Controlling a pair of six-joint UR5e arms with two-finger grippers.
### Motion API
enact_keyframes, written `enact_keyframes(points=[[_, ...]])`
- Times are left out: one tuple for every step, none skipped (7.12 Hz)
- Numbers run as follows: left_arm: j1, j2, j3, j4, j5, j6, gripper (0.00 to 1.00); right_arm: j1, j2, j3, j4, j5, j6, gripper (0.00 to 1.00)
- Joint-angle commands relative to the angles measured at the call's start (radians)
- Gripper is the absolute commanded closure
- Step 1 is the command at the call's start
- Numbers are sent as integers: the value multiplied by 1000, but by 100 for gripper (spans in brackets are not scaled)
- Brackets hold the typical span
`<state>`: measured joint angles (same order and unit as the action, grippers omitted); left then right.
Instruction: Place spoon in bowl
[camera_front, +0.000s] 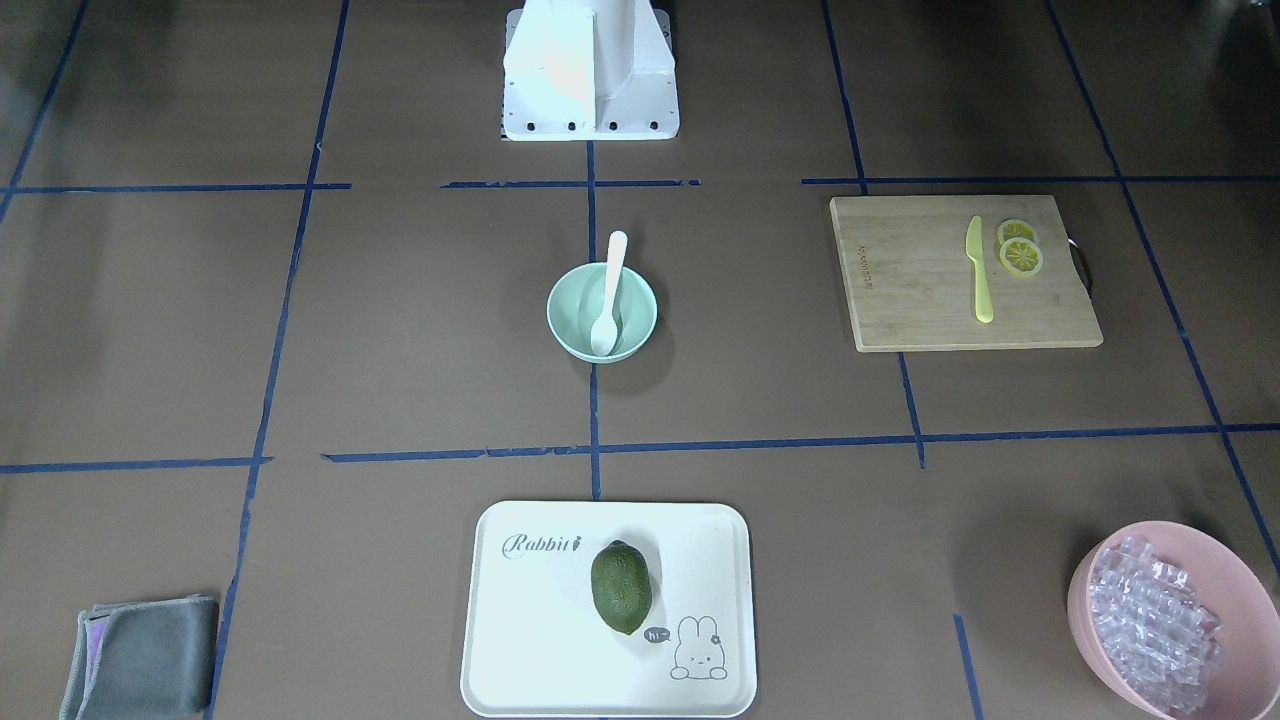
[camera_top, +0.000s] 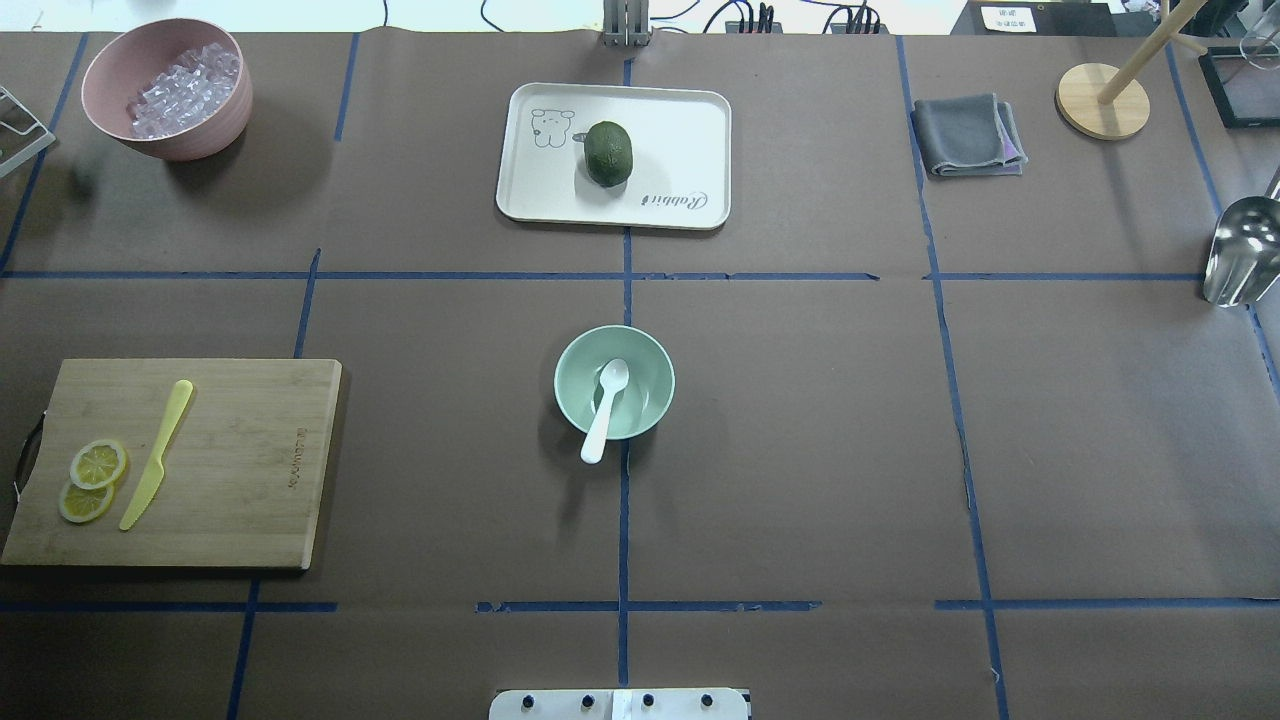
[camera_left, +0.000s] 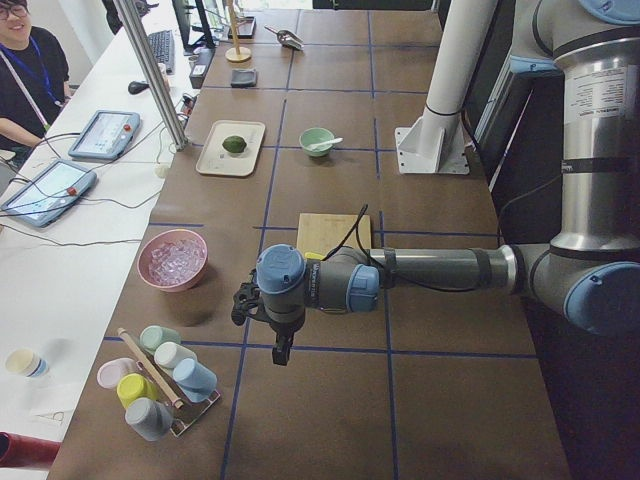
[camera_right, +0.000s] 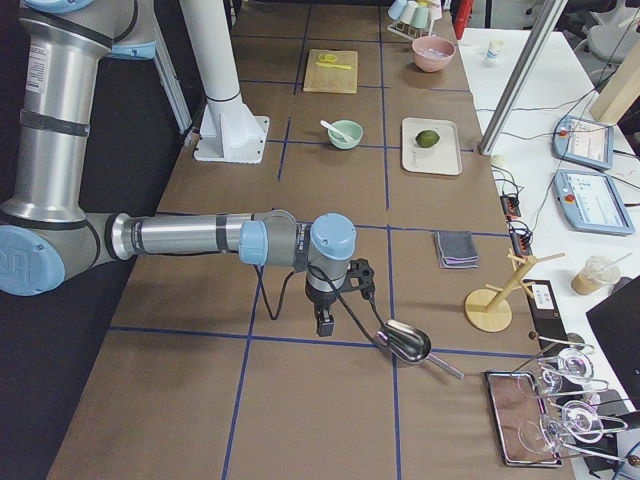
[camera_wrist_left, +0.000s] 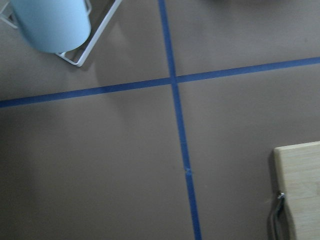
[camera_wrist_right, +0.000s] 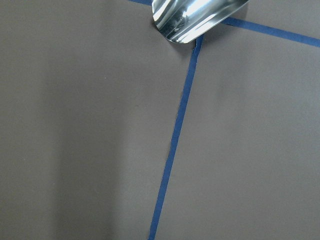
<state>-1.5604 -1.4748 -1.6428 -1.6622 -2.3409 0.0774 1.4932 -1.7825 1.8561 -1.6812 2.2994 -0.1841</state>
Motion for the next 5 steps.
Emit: enact_keyframes(points=[[-4, -2, -21, 77, 3, 25, 0, 2, 0, 2, 0, 0, 0, 1], [-7, 13, -3, 62, -7, 31, 0, 2, 0, 2, 0, 0, 0, 1], [-7, -4, 17, 59, -8, 24, 0, 2, 0, 3, 0, 0, 0, 1], [-7, -4, 3, 61, -2, 25, 0, 2, 0, 3, 0, 0, 0, 1], [-7, -5, 1, 59, 3, 28, 0, 2, 0, 3, 0, 0, 0, 1]])
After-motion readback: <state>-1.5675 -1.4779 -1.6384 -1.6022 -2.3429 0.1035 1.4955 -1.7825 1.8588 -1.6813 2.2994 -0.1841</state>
